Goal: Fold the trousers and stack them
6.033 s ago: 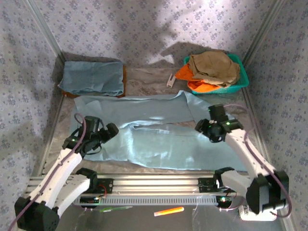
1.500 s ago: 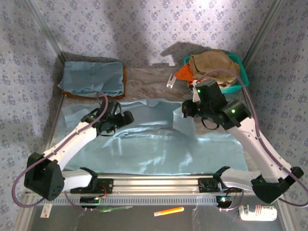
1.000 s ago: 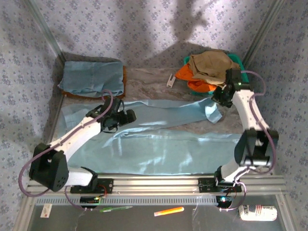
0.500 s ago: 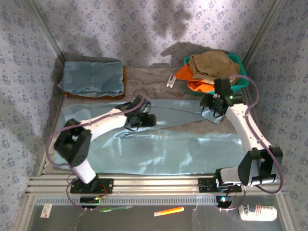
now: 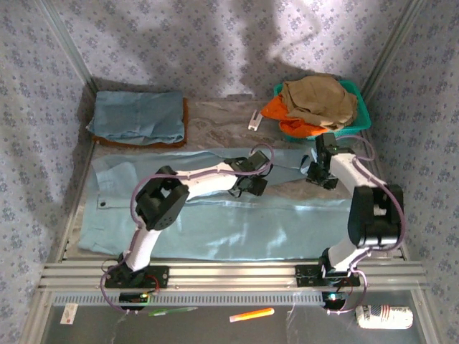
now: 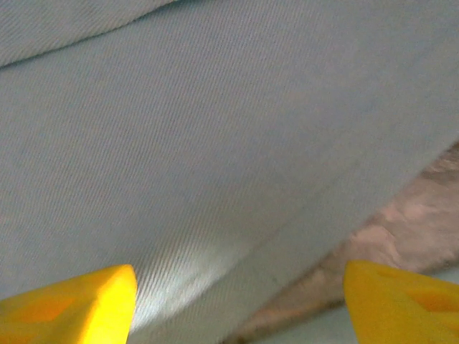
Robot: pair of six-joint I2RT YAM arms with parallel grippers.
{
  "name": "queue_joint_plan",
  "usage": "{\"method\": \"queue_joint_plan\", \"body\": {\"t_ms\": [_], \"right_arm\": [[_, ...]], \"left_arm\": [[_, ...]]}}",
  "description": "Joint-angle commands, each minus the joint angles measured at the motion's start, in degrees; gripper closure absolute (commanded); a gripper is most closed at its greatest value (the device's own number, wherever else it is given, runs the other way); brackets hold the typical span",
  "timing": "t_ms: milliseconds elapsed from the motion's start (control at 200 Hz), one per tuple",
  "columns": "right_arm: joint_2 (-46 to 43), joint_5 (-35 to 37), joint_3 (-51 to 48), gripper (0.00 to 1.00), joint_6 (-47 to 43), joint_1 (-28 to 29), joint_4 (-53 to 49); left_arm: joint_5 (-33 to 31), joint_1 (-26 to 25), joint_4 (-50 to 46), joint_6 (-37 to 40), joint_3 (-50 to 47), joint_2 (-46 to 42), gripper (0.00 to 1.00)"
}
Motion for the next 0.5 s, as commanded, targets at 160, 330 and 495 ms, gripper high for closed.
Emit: {"method": "queue_joint_plan", "body": {"t_ms": [160,330,495], "right_arm": [[10.12,1.66,8.59,0.35,-6.57,-1.99,-0.73],[14.10,-0.47,11.18,0.33,-6.72,-3.93,-0.72],[17.55,-5.13,11.18,0.54,-5.95,-5.86,-0.30]], "left_arm": [[-2.15,0.25,-6.13,3.35,2.09,2.11,0.34],[-0.89,0.42,-4.34,3.27,-3.25,0.85,0.65],[-0.89,0.50,-4.14,3.79,-5.12,-0.23,0.89]]}}
